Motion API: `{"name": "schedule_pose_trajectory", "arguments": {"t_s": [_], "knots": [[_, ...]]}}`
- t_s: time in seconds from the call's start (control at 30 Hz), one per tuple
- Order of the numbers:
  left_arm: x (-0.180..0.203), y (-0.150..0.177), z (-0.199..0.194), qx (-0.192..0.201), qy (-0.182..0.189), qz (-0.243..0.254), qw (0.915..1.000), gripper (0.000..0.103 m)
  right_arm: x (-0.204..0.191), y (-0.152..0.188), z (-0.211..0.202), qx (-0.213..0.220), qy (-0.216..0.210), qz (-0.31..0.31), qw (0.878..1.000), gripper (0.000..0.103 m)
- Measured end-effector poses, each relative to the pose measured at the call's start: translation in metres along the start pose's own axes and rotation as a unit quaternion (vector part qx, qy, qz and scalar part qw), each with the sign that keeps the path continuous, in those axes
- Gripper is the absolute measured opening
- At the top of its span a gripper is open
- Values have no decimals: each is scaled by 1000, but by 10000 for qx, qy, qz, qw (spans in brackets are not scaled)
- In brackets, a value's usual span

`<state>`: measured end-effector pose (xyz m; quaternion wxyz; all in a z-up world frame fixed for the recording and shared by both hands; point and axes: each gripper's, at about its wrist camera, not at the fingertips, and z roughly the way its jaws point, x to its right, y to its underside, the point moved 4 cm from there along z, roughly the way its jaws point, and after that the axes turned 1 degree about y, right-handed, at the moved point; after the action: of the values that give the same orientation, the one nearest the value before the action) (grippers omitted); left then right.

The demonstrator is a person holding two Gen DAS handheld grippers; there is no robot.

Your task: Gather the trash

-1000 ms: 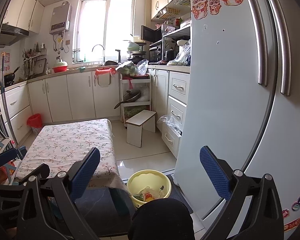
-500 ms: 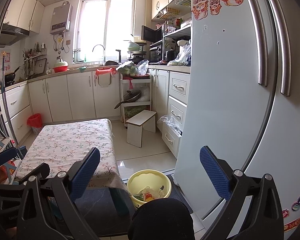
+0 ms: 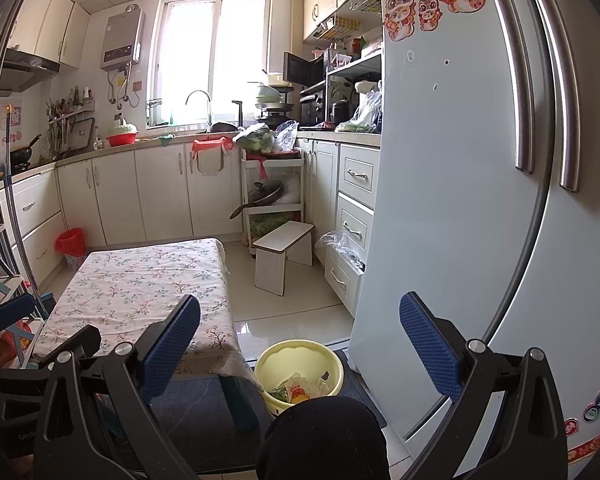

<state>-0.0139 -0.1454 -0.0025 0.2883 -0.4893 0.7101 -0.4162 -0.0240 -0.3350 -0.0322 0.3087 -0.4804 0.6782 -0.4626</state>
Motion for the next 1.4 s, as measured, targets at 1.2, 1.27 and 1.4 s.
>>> {"name": "schedule_pose_trajectory", "arguments": {"t_s": [1.2,1.27,1.4], "knots": [[-2,-9,-9,317,-81,111,9994,95,-8,1,-3,30,-78,-4,10000,96],[0,-7,-4,153,-5,129,9998,95,-9,1,-2,38,-81,-11,10000,96],[3,-4,0,41,39,198,9998,95,-11,2,-3,41,-80,-12,10000,96]]}}
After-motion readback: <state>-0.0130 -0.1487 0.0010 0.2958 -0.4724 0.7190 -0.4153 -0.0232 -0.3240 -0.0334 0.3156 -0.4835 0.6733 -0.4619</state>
